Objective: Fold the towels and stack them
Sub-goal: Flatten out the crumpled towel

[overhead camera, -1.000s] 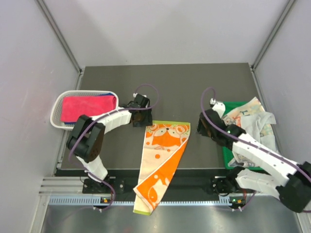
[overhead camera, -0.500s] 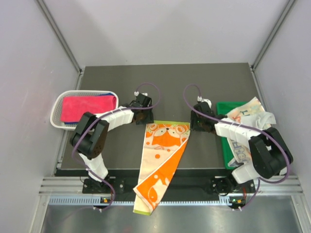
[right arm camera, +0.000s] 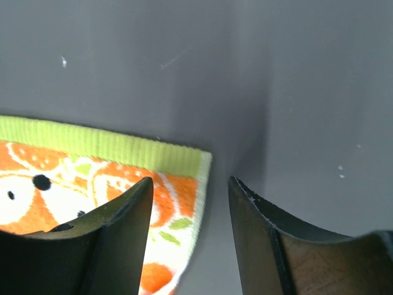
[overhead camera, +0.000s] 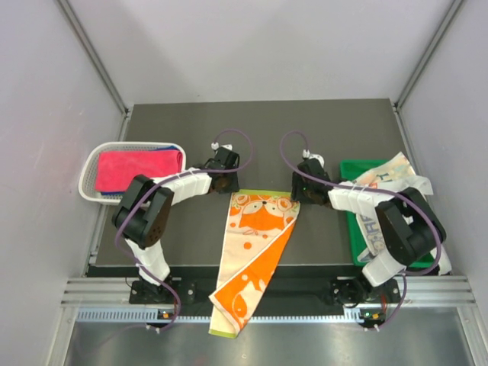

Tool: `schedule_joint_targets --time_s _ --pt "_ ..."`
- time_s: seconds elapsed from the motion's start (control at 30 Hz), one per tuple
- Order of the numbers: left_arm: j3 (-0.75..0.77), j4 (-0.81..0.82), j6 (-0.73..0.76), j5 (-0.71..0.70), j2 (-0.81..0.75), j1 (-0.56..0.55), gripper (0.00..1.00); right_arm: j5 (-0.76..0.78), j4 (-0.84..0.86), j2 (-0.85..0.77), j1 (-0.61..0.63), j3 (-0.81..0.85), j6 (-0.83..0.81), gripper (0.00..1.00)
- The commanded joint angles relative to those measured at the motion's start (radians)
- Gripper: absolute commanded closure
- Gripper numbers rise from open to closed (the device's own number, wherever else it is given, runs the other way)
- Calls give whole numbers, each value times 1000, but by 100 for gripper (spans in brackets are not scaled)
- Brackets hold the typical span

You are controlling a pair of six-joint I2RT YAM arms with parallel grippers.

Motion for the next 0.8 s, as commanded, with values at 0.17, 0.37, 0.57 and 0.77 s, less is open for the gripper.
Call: schedule_joint_targets --time_s 0.17,0.37,0.57,0.77 --pt "-53 -62 19 11 25 -8 85 -7 21 81 33 62 28 51" --pt "-61 -67 38 25 12 -8 66 0 16 103 44 58 29 58" --pt "-61 -80 70 66 -27 -8 45 14 10 106 44 58 26 75" --pt "-70 -99 88 84 -1 -24 42 22 5 109 43 64 20 79"
